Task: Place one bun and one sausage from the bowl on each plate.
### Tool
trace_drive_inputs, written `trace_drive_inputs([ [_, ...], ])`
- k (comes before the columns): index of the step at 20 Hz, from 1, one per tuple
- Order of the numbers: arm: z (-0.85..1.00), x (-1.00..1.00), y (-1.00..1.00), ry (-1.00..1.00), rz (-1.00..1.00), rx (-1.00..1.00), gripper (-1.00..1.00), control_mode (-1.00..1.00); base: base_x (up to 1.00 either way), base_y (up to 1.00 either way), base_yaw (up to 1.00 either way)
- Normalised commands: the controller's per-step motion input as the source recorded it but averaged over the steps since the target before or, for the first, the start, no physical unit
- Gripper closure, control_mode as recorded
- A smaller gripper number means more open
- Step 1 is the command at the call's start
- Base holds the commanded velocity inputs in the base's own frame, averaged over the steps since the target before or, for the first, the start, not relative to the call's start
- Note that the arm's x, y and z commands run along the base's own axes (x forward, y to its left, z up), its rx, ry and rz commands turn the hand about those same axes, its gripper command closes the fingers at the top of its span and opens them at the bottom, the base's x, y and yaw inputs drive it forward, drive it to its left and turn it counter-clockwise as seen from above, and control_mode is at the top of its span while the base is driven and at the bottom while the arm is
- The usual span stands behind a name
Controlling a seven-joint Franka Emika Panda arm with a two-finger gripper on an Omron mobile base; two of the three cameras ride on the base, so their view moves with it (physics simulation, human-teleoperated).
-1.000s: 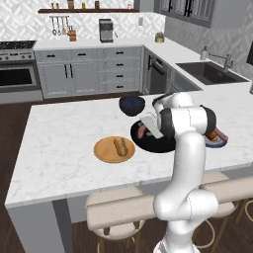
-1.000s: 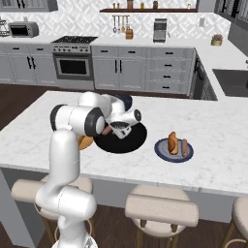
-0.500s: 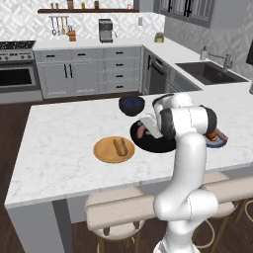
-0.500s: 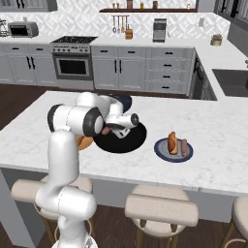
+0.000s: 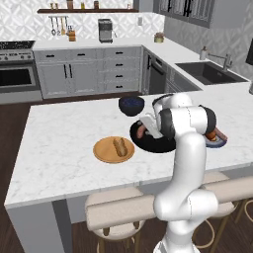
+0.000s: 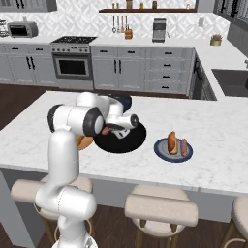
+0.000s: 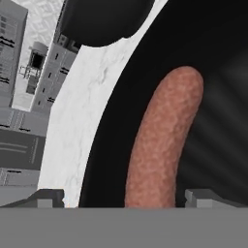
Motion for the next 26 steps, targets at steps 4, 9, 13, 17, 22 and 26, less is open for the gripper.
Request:
trace_drive_inputs([
  [4,-0.53,0.00,-0.09,-0.04,0.00,0.10,-1.00,-1.00,0.00,0.00,0.00],
  [9,-0.28,-0.03,-0.01,-0.05,-0.04,-0.04,-1.00,-1.00,0.00,0.00,0.00],
  [13,0.00,-0.15,0.00,0.02,-0.06,-0.15,-1.00,-1.00,0.00,0.00,0.00],
  [17,0.01,-0.13,-0.08,0.12,-0.06,-0.14,-1.00,-1.00,0.00,0.00,0.00],
  [22,0.00,-0.01,0.23,0.16,-0.05,-0.19,-1.00,-1.00,0.00,0.00,0.00],
  [26,-0.01,0.13,0.57,0.21,0.01,-0.15,-1.00,-1.00,0.00,0.00,0.00],
])
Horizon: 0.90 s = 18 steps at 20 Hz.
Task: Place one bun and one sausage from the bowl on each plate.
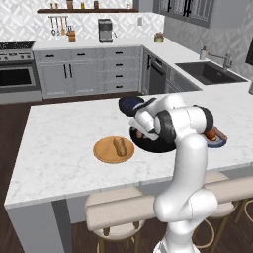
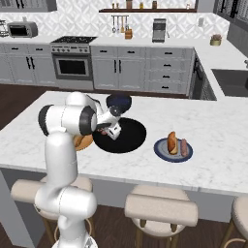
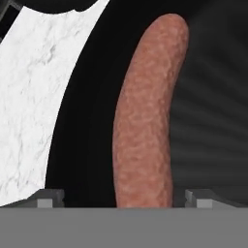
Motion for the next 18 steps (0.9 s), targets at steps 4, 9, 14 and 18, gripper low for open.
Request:
trace_drive_inputs([
  [4,-0.08,0.22,0.05,0.12,0.03,0.00,-1.00,-1.00,0.00,0.00,0.00],
  [9,-0.05,0.15,-0.59,0.01,-0.05,-0.01,-1.00,-1.00,0.00,0.00,0.00],
  [14,-0.38,0.00,-0.08,0.07,-0.02,-0.13,-1.00,-1.00,0.00,0.00,0.00],
  [18,-0.41,0.01,0.47,0.01,0.01,-0.01,-1.00,-1.00,0.00,0.00,0.00],
])
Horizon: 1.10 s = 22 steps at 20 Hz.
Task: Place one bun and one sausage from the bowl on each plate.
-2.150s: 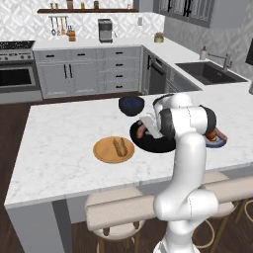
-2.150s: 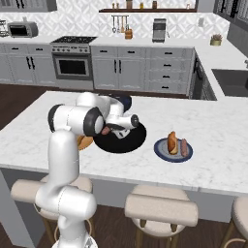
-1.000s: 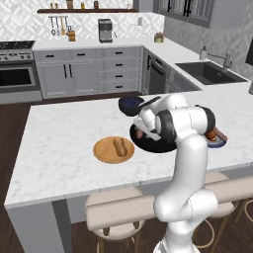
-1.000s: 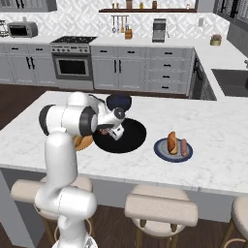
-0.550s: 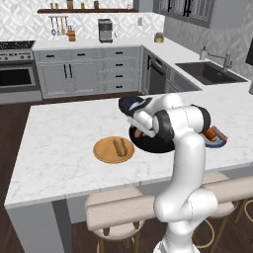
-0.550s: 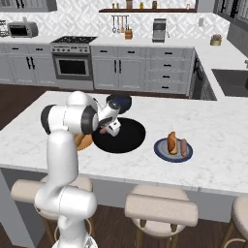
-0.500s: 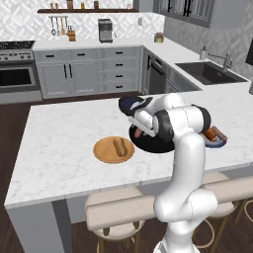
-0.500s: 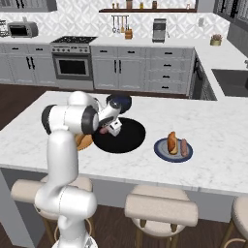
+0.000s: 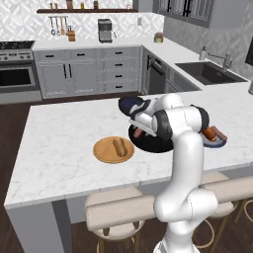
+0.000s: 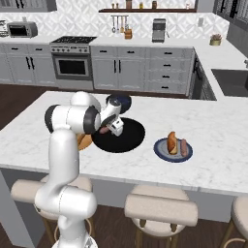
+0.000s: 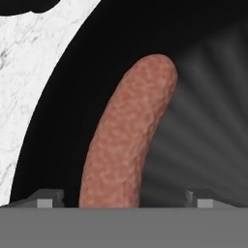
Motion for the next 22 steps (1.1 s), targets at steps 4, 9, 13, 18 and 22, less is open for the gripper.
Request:
trace_drive_inputs([
  [4,-0.32,0.00,0.37,0.00,0.01,0.06,-1.00,-1.00,0.00,0.00,0.00],
  [9,-0.74,0.00,0.29,0.02,0.02,0.04,1.00,-1.00,0.00,0.00,0.00],
  [13,-0.74,0.00,0.39,0.00,0.01,0.00,1.00,-1.00,0.00,0.00,0.00],
  [18,-0.46,0.00,0.47,0.00,0.01,0.00,1.00,-1.00,0.00,0.00,0.00],
  [22,-0.09,0.00,0.37,0.04,0.00,0.00,1.00,-1.00,0.00,0.00,0.00],
])
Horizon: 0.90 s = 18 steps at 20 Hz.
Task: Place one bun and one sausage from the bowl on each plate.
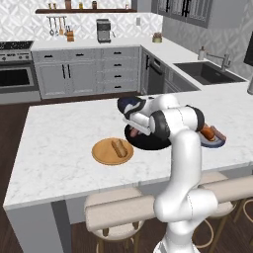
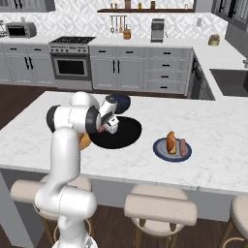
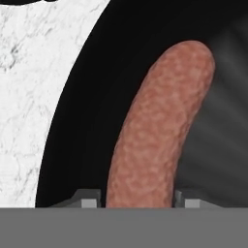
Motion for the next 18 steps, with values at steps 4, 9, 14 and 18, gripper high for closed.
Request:
trace_drive_inputs([
  [4,0.25,-0.21,-0.06,0.05,0.00,0.00,1.00,-1.00,0.00,0.00,0.00],
  [9,0.60,-0.73,0.00,0.02,0.00,-0.01,1.00,-1.00,0.00,0.00,0.00],
  [14,0.36,-0.92,0.40,0.03,0.12,-0.10,1.00,-1.00,0.00,0.00,0.00],
  [18,0.29,-0.86,0.51,0.02,0.15,-0.11,1.00,-1.00,0.00,0.00,0.00],
])
